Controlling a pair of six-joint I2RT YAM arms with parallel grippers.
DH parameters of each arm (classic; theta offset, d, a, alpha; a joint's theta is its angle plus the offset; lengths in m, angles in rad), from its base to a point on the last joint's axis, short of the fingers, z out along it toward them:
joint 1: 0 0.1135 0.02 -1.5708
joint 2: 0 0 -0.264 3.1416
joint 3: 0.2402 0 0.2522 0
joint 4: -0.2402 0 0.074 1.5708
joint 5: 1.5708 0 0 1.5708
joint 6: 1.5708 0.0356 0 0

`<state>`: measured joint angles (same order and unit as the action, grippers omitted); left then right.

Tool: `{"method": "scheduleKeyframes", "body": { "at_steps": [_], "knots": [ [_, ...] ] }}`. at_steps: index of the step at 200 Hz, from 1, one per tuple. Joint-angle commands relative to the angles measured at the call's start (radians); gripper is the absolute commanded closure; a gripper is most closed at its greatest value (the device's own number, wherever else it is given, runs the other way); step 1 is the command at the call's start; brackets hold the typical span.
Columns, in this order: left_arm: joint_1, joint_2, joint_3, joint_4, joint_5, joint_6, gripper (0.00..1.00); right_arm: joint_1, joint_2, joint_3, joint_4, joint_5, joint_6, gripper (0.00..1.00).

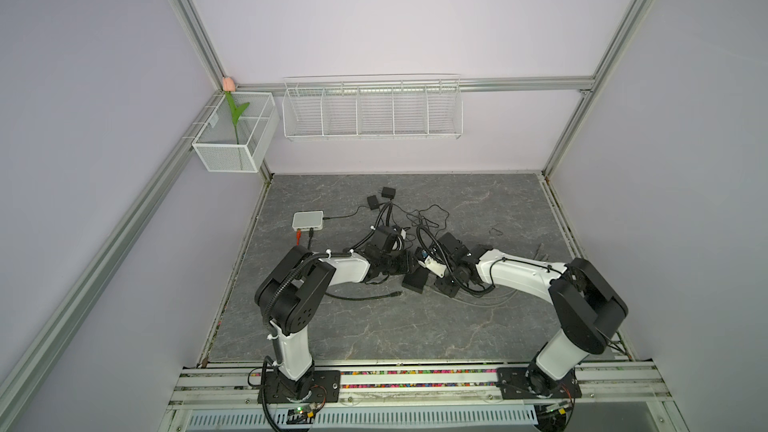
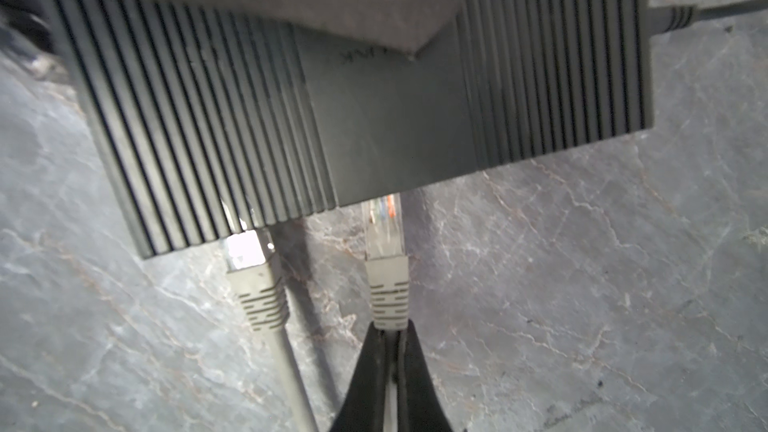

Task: Insert the plug into the switch port

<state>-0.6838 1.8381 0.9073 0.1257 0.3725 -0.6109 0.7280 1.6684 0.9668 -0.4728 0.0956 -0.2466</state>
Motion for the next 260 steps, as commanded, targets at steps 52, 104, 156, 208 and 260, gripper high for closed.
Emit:
{"method": "scheduleKeyframes", "body": {
  "at_steps": [52, 104, 156, 208, 260],
  "knots": [
    [-0.031, 0.036, 0.048, -0.057, 0.038, 0.043, 0.58, 0.007, -0.007, 0.011, 0.095, -0.042, -0.079, 0.93],
    [-0.046, 0.024, 0.043, -0.072, 0.041, 0.058, 0.58, 0.008, 0.03, 0.063, 0.095, -0.078, -0.089, 0.93],
    [-0.064, 0.037, 0.01, -0.024, 0.065, 0.04, 0.59, 0.008, 0.011, 0.05, 0.182, -0.134, -0.06, 0.93],
    [-0.078, 0.047, -0.011, -0.002, 0.078, 0.034, 0.6, 0.007, -0.027, 0.007, 0.295, -0.15, -0.031, 0.93],
    [-0.104, 0.044, -0.035, 0.011, 0.083, 0.032, 0.62, 0.007, -0.028, 0.006, 0.34, -0.131, -0.003, 0.93]
  ]
}}
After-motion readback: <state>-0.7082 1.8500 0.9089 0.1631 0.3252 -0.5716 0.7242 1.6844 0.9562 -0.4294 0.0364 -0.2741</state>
